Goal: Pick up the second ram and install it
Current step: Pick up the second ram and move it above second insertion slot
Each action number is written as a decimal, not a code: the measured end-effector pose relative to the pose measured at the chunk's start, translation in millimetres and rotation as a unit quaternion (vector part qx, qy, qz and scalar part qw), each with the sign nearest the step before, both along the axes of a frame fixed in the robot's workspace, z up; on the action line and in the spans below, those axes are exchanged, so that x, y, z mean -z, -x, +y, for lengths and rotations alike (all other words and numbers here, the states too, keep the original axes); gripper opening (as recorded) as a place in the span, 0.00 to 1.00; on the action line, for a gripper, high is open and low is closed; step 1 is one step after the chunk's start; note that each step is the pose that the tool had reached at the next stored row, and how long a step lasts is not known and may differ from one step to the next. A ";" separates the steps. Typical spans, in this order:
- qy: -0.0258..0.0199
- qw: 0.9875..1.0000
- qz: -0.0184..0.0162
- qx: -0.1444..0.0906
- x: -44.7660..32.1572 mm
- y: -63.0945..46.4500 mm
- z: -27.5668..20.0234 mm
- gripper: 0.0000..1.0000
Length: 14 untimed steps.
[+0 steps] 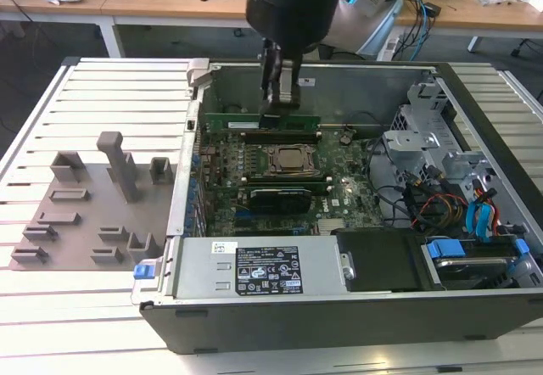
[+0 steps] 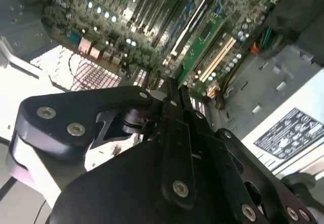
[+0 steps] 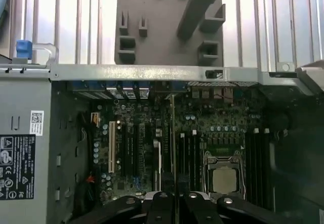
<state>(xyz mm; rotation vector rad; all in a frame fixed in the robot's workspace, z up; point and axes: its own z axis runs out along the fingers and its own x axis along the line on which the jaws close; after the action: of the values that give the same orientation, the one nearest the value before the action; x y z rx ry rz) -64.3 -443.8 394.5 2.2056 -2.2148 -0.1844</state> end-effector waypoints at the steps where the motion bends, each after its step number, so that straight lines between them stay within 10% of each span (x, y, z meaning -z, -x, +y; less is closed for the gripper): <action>1: 0.000 1.000 0.001 0.000 1.0 -4.5 2.3 0.14; 4: 0.000 1.000 0.004 0.000 5.0 -24.1 12.5 0.14; 14: 0.000 1.000 0.013 0.000 18.4 -64.3 18.0 0.14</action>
<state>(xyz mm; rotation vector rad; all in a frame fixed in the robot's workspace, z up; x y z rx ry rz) 0.0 -425.8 376.1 2.1902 -2.2019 -0.2116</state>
